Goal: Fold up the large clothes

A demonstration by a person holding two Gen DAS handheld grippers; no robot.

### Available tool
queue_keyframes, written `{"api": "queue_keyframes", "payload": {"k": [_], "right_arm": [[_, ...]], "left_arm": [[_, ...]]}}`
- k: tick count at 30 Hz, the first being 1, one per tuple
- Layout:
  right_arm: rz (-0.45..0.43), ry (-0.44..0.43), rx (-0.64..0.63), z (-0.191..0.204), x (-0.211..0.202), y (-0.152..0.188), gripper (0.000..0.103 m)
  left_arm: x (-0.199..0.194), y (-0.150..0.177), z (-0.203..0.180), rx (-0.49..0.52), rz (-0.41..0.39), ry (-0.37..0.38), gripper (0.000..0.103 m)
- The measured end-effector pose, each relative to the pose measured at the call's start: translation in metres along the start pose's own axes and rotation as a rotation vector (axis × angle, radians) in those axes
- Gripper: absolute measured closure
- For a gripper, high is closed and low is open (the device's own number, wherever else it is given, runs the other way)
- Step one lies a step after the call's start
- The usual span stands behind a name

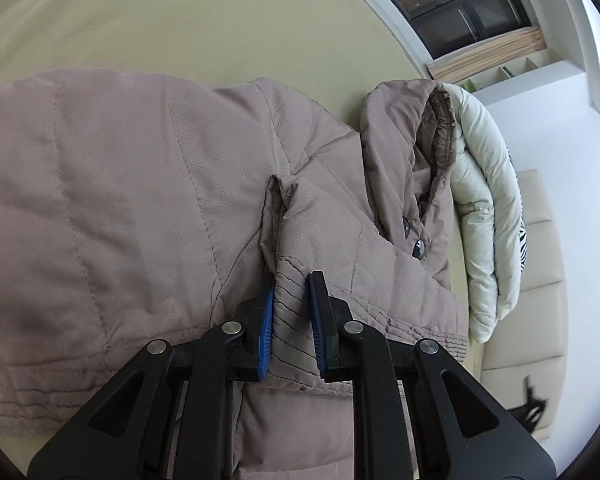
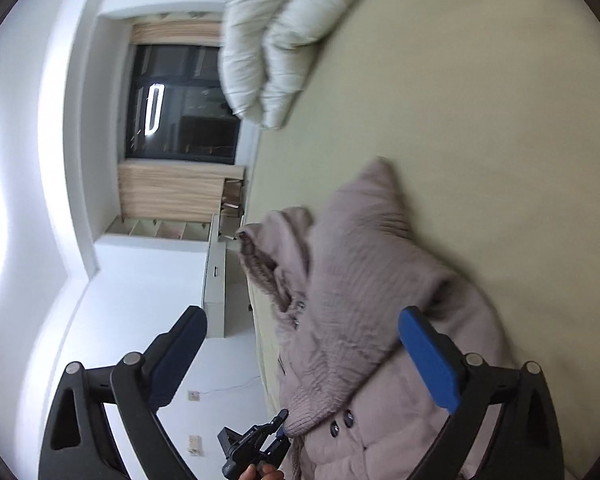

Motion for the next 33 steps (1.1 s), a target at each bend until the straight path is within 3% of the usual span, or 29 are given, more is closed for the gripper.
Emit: {"api": "queue_keyframes", "payload": {"k": [3, 6, 8, 10, 11, 12, 14, 16, 20, 25, 27, 29, 30, 31, 33], "right_arm": [[0.034, 0.008, -0.161, 0.042, 0.034, -0.006, 0.003], [0.087, -0.006, -0.179, 0.048, 0.068, 0.000, 0.003], [0.066, 0.099, -0.203, 0.024, 0.097, -0.014, 0.002], [0.067, 0.206, -0.153, -0.028, 0.114, -0.024, 0.005], [0.071, 0.208, -0.118, -0.050, 0.115, -0.025, 0.017], [0.061, 0.188, -0.104, -0.062, 0.115, -0.029, 0.022], [0.055, 0.142, -0.127, -0.057, 0.107, -0.031, 0.022], [0.070, 0.164, -0.150, -0.052, 0.100, -0.029, 0.021], [0.027, 0.153, -0.193, -0.023, 0.079, -0.021, 0.000], [0.120, 0.299, -0.321, -0.054, 0.106, -0.001, 0.000], [0.105, 0.342, -0.306, -0.046, 0.094, 0.000, 0.007], [0.072, 0.270, -0.268, -0.020, 0.073, 0.006, 0.007], [0.061, 0.222, -0.270, -0.006, 0.061, 0.013, 0.006], [0.048, 0.180, -0.282, 0.007, 0.047, 0.024, 0.004], [0.047, 0.153, -0.303, 0.017, 0.024, 0.050, 0.000]], "left_arm": [[0.004, -0.003, -0.001, 0.018, 0.006, -0.013, 0.088], [0.013, -0.006, -0.002, 0.033, 0.014, -0.025, 0.088], [0.017, -0.008, -0.001, 0.041, 0.015, -0.028, 0.086], [0.022, -0.008, 0.000, 0.037, 0.026, 0.010, 0.084], [0.022, -0.008, 0.002, 0.026, 0.030, 0.040, 0.084], [0.020, -0.009, 0.003, 0.017, 0.031, 0.063, 0.083], [0.011, -0.009, 0.009, 0.004, 0.028, 0.076, 0.080], [-0.010, -0.011, 0.017, 0.013, -0.013, 0.048, 0.076], [-0.067, -0.006, 0.037, 0.040, -0.093, 0.018, 0.076], [-0.147, 0.029, 0.076, 0.041, -0.166, -0.033, 0.076], [-0.182, 0.050, 0.099, 0.012, -0.206, -0.052, 0.076], [-0.216, 0.073, 0.128, -0.044, -0.246, -0.076, 0.064], [-0.232, 0.085, 0.146, -0.088, -0.273, -0.094, 0.039], [-0.248, 0.095, 0.162, -0.129, -0.313, -0.105, 0.024], [-0.277, 0.115, 0.194, -0.215, -0.390, -0.127, 0.022]]}}
Point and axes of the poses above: each gripper's, at about its wrist camera, not at the fingertips, and x roughly the way its jaws point, z to its left, y to its underside, the point moved 9 cm from there along x, roughly the way its jaws point, and after that the axes turned 2 degrees about x, right-handed, at the moved point
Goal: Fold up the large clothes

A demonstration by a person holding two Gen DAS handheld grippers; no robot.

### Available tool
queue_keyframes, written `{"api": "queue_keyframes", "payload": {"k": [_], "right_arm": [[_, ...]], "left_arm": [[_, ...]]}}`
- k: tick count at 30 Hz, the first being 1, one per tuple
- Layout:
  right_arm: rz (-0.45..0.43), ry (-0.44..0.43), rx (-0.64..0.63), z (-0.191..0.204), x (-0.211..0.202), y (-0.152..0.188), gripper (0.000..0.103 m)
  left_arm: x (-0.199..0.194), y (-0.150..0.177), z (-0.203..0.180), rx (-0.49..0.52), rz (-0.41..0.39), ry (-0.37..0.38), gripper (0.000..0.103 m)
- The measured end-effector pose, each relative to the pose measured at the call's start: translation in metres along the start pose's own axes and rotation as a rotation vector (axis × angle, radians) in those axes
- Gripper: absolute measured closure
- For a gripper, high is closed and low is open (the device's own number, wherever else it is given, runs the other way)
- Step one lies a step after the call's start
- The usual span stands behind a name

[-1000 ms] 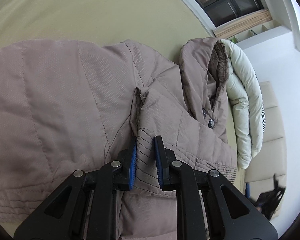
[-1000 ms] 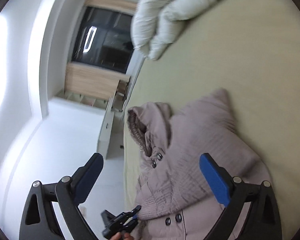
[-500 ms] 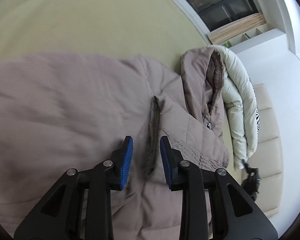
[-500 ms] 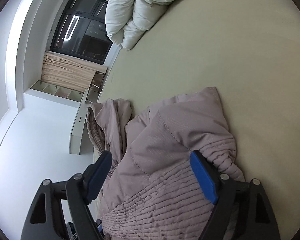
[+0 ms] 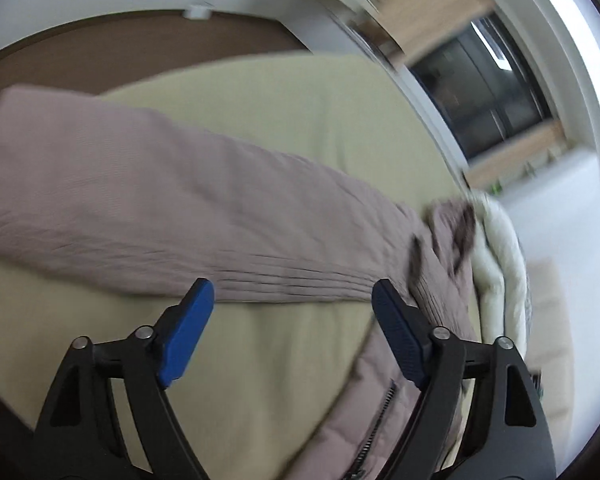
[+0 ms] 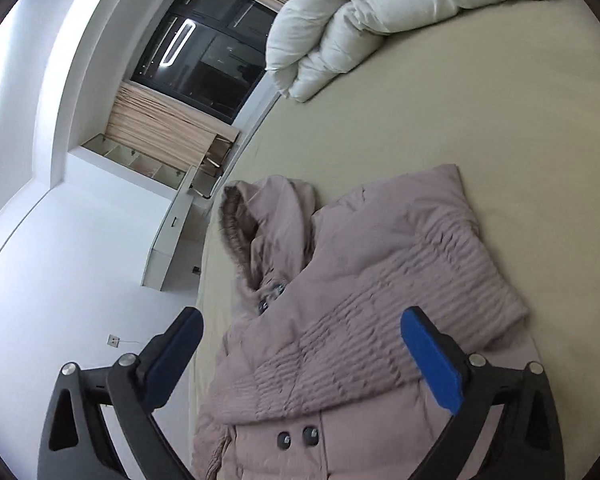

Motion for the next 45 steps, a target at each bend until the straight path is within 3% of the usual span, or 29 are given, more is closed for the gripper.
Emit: {"api": "queue_keyframes", "payload": {"k": [5, 9, 12, 14, 16, 18, 19, 21, 25, 29, 31, 35, 40, 42, 45], "right_arm": [[0.085, 0.014, 0.028, -0.017, -0.028, 0.077, 0.000], [0.160, 0.001, 0.129, -0.042, -0.044, 0.142, 0.001], [0.177, 0.016, 0.075, -0.042, -0.058, 0.168, 0.005], [0.205, -0.010, 0.099, -0.038, -0.063, 0.178, 0.006], [0.202, -0.016, 0.089, -0.034, -0.070, 0.179, 0.006], [0.194, -0.024, 0.064, -0.026, -0.076, 0.176, 0.008], [0.192, -0.034, 0.052, -0.019, -0.078, 0.173, 0.009], [0.187, -0.047, 0.021, -0.008, -0.084, 0.170, 0.009], [0.193, -0.059, -0.002, 0.000, -0.084, 0.172, 0.010], [0.203, -0.050, 0.018, -0.009, -0.081, 0.176, 0.012], [0.199, -0.046, 0.025, -0.016, -0.085, 0.175, 0.012], [0.182, -0.031, 0.037, -0.032, -0.095, 0.168, 0.012], [0.183, -0.016, 0.096, -0.054, -0.102, 0.157, 0.010], [0.193, -0.012, 0.125, -0.058, -0.099, 0.156, 0.004], [0.229, -0.032, 0.128, -0.050, -0.087, 0.159, 0.003]], "left_arm": [[-0.025, 0.010, 0.063, -0.144, -0.024, -0.060, 0.021], [-0.032, 0.010, 0.098, -0.329, -0.072, -0.010, 0.021], [-0.034, 0.008, 0.129, -0.532, -0.139, 0.043, 0.022], [-0.033, 0.005, 0.143, -0.608, -0.170, 0.046, 0.032], [-0.032, 0.002, 0.150, -0.643, -0.176, 0.033, 0.069], [-0.035, -0.001, 0.151, -0.656, -0.177, 0.018, 0.076], [-0.039, -0.004, 0.146, -0.632, -0.185, 0.006, 0.082], [-0.053, -0.011, 0.115, -0.511, -0.214, -0.021, 0.084], [-0.077, -0.017, 0.007, -0.118, -0.261, -0.044, 0.085], [-0.062, 0.023, -0.125, 0.292, -0.232, -0.032, 0.085], [-0.039, 0.066, -0.185, 0.466, -0.192, -0.014, 0.085], [0.017, 0.168, -0.262, 0.684, -0.057, 0.018, 0.085], [0.086, 0.289, -0.281, 0.826, 0.171, -0.087, 0.083], [0.091, 0.312, -0.277, 0.870, 0.184, -0.135, 0.083], [0.090, 0.331, -0.281, 0.885, 0.169, -0.117, 0.082]]}}
Point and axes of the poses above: each gripper's, at about its wrist camera, not at the fingertips, and x roughly the way its jaws point, z to its left, y to its underside, the point moved 9 cm from there along x, roughly the way its jaws point, and after that the axes turned 2 degrees about x, right-handed, at the moved point
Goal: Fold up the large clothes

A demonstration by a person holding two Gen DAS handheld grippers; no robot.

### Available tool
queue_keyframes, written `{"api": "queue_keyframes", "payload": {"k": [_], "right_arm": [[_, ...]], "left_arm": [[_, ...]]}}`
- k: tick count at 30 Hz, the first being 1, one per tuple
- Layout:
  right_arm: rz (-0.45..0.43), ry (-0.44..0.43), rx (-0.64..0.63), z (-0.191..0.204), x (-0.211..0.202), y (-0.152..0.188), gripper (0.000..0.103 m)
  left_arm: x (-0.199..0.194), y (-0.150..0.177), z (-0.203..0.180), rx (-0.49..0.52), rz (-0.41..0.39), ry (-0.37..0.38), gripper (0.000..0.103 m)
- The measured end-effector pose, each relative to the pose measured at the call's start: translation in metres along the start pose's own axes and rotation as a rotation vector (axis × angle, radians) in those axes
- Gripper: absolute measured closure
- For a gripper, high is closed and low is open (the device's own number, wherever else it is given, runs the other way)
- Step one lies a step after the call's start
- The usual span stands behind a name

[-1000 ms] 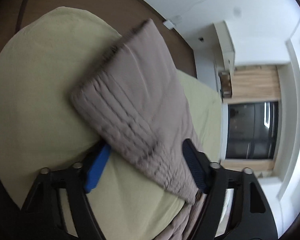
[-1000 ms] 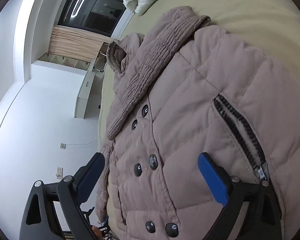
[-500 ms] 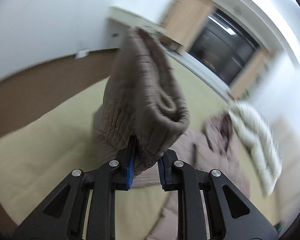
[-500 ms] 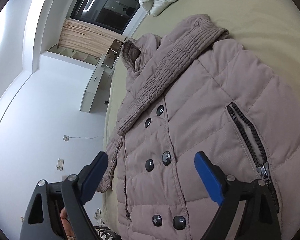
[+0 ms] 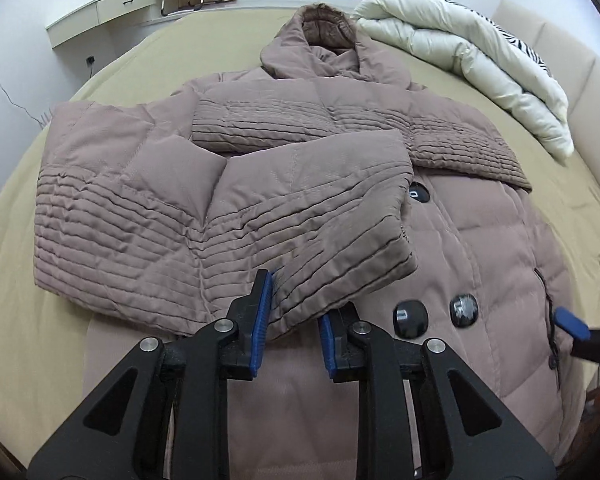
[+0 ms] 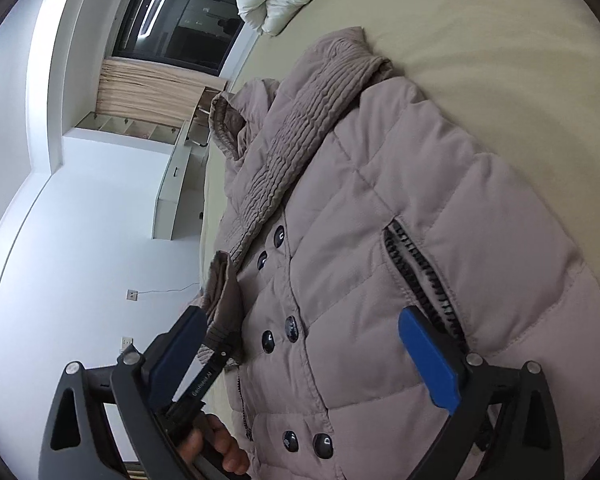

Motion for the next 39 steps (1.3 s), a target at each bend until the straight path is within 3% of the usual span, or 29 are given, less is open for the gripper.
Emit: {"api": "queue_keyframes", "payload": {"k": [3, 6, 8, 9, 10, 13, 16, 22, 23, 29, 37, 39], "right_arm": [[0.038, -0.006, -0.032, 0.020, 0.019, 0.002, 0.003], [0.083, -0.023, -0.058, 0.045, 0.042, 0.005, 0.003], [0.102, -0.027, -0.071, 0.058, 0.053, 0.005, 0.003], [0.105, -0.033, -0.076, 0.064, 0.057, 0.004, 0.003], [0.104, -0.041, -0.078, 0.068, 0.058, 0.003, 0.003], [0.105, -0.061, -0.060, 0.072, 0.060, -0.002, 0.003], [0.125, -0.072, -0.024, 0.068, 0.062, -0.004, 0.003], [0.310, -0.144, 0.049, 0.079, 0.102, 0.018, 0.015], [0.340, -0.141, 0.060, 0.081, 0.113, 0.024, 0.021], [0.471, -0.007, 0.057, 0.083, 0.176, 0.050, 0.025], [0.486, 0.044, 0.102, 0.068, 0.212, 0.050, 0.057], [0.489, 0.037, 0.074, 0.072, 0.213, 0.051, 0.072]], "left_arm": [[-0.010, 0.003, 0.046, -0.014, 0.009, 0.020, 0.080], [-0.012, -0.011, 0.052, -0.006, 0.015, 0.032, 0.074], [-0.016, -0.014, 0.078, -0.013, 0.023, 0.056, 0.048], [-0.016, -0.021, 0.075, -0.013, 0.015, 0.083, 0.026], [-0.019, -0.021, 0.073, -0.007, 0.001, 0.102, 0.022], [-0.029, -0.026, 0.065, 0.018, -0.008, 0.124, 0.022], [-0.046, -0.027, 0.075, -0.035, -0.019, 0.160, 0.022], [-0.084, -0.013, 0.128, -0.134, -0.068, 0.163, 0.022], [-0.089, -0.010, 0.141, -0.161, -0.074, 0.164, 0.022], [-0.103, 0.010, 0.187, -0.241, -0.067, 0.162, 0.022], [-0.105, 0.027, 0.212, -0.282, -0.062, 0.179, 0.022], [-0.103, 0.027, 0.216, -0.294, -0.066, 0.179, 0.022]]}}
Point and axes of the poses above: each gripper's, at about its wrist camera, not at the fingertips, and x roughly the way its jaws point, z to its left, y to its underside, the point moved 9 cm from there along x, roughly the way its jaws point, and after that the axes turned 2 degrees about x, right-handed, at the moved point
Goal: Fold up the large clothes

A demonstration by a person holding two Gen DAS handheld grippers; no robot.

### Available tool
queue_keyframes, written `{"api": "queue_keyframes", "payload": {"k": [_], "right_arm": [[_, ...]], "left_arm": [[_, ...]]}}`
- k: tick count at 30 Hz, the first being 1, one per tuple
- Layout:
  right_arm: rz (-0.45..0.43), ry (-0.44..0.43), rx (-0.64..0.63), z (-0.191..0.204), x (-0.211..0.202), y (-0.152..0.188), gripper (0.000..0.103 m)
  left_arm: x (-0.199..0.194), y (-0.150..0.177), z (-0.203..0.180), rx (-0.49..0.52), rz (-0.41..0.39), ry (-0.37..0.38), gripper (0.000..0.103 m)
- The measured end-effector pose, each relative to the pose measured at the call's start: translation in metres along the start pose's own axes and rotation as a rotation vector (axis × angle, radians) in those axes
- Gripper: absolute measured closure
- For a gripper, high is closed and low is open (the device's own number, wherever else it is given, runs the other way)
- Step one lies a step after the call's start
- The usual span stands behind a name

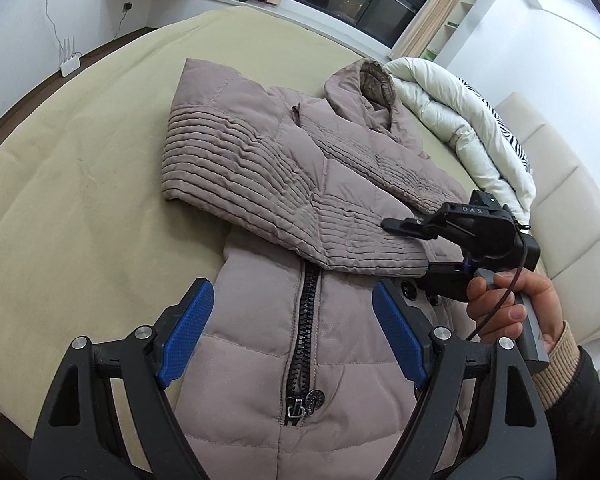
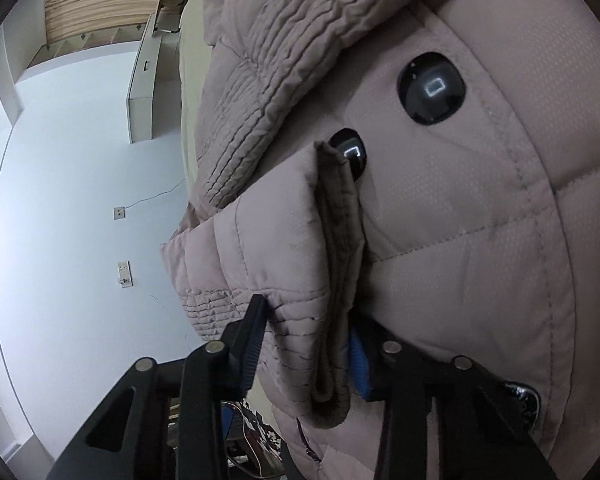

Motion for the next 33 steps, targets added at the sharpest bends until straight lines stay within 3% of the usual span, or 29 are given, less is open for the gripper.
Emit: {"api": "queue_keyframes", "payload": {"k": [2, 5, 10, 15, 21, 23, 25, 28, 33], "right_arm": [[-0.008, -0.011, -0.032, 0.010, -0.001, 0.001, 0.081], [-0.056, -0.007, -0.132, 0.043, -0.017, -0.002, 0.083], [-0.157, -0.099, -0.296, 0.139, -0.073, -0.016, 0.084], [-0.250, -0.186, -0.431, 0.233, -0.138, -0.028, 0.084], [-0.335, -0.281, -0.544, 0.292, -0.206, -0.031, 0.084], [-0.375, -0.294, -0.559, 0.288, -0.230, -0.036, 0.084], [-0.421, -0.295, -0.553, 0.269, -0.253, -0.048, 0.084], [-0.480, -0.269, -0.460, 0.209, -0.276, -0.081, 0.084], [-0.520, -0.124, -0.212, 0.062, -0.262, -0.146, 0.084]], "left_arm": [[-0.002, -0.002, 0.002, -0.007, -0.011, -0.001, 0.022], [-0.003, -0.009, 0.006, -0.015, -0.029, -0.011, 0.022], [0.005, -0.034, 0.006, -0.040, -0.074, -0.027, 0.022], [0.041, -0.067, -0.011, -0.042, -0.117, -0.026, 0.022], [0.110, -0.106, -0.002, -0.051, -0.109, -0.177, 0.022], [0.131, -0.112, 0.009, -0.080, -0.086, -0.202, 0.023], [0.146, -0.113, 0.019, -0.090, -0.060, -0.229, 0.047], [0.167, -0.107, 0.028, -0.090, -0.012, -0.231, 0.069], [0.174, -0.101, 0.024, -0.032, -0.011, -0.265, 0.071]]}}
Point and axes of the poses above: each gripper's, at about its wrist camera, not at the fingertips, and x roughly the way its jaws point, z to its left, y to its underside, the point moved 9 cm from there along x, roughly the way its jaws point, and after that the axes turned 2 degrees about x, right-handed, at the moved point
